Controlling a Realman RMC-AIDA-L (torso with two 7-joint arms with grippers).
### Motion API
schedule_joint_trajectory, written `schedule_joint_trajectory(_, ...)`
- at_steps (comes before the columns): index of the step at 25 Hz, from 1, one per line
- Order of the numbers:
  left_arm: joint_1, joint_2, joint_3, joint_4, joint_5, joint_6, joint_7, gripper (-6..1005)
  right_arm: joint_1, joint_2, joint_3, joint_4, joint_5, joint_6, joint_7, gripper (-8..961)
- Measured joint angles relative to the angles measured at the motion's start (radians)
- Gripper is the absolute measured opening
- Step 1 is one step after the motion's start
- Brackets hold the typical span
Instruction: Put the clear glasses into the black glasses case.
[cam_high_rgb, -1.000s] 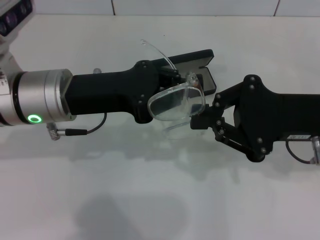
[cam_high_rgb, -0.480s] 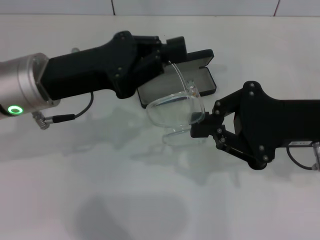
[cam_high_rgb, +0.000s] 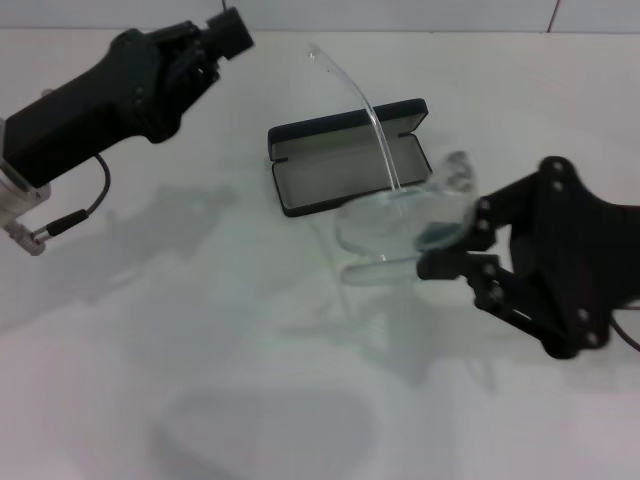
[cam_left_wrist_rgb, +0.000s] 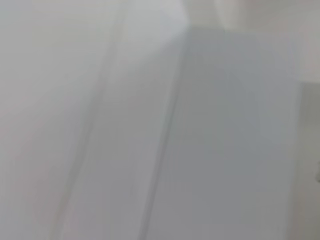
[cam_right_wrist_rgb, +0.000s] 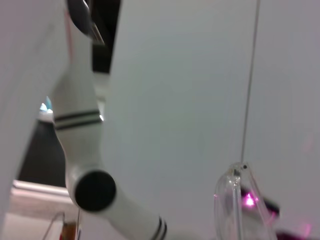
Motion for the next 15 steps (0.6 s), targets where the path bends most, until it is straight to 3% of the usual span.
schedule_joint_trajectory(6, -0.038, -0.003, 0.001, -0.049, 0.068, -0.009, 0.027, 37, 0.02, 0.001, -0.019, 0.0, 0.037, -0.091, -0.013, 60)
schedule_joint_trajectory(15, -0.092, -0.008, 0.108, -0.092, 0.068, 0.0, 0.087, 37, 0.056, 0.003, -0.069, 0.022, 0.039, -0.028, -0.015, 60)
